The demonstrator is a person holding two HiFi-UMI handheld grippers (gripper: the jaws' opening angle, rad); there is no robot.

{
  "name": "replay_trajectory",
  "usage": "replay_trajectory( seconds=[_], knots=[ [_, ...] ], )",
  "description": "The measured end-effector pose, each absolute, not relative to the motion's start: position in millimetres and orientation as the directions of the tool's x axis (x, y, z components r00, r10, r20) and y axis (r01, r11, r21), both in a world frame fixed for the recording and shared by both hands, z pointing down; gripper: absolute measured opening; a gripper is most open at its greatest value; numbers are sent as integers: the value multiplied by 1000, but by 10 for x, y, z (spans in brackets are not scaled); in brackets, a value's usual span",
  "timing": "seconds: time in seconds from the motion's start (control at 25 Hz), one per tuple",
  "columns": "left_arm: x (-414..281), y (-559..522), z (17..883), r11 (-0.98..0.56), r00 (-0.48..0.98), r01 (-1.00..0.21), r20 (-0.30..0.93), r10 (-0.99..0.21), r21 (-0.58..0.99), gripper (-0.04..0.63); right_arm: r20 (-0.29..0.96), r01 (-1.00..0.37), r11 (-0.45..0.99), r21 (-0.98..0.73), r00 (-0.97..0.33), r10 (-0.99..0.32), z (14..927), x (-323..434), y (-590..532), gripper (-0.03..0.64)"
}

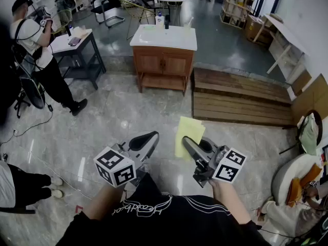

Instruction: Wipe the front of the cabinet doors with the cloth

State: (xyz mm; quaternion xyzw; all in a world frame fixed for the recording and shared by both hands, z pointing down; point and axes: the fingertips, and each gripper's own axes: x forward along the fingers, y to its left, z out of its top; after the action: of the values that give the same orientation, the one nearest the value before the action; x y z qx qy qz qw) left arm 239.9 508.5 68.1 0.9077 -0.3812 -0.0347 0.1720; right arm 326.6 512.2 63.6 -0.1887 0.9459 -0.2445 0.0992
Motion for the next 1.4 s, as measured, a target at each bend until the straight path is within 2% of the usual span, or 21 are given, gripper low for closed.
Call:
replay_trajectory(
  seconds=[0.48, 0.8, 1.4],
  knots=[
    [2318, 4892, 702, -645, 712, -670, 72, -698, 368, 6, -84, -316, 803, -506, -908, -410, 652, 3169, 4930, 41],
    [2008, 4483, 846, -620, 704, -672, 89, -705, 404, 6, -65, -303, 794, -528, -917, -393, 770, 2845, 4525, 41],
    [576, 2865, 1201, -567, 691, -676, 139, -709, 471, 6, 17, -340, 742, -578, -914, -405, 1138, 1518, 2912, 41]
  ],
)
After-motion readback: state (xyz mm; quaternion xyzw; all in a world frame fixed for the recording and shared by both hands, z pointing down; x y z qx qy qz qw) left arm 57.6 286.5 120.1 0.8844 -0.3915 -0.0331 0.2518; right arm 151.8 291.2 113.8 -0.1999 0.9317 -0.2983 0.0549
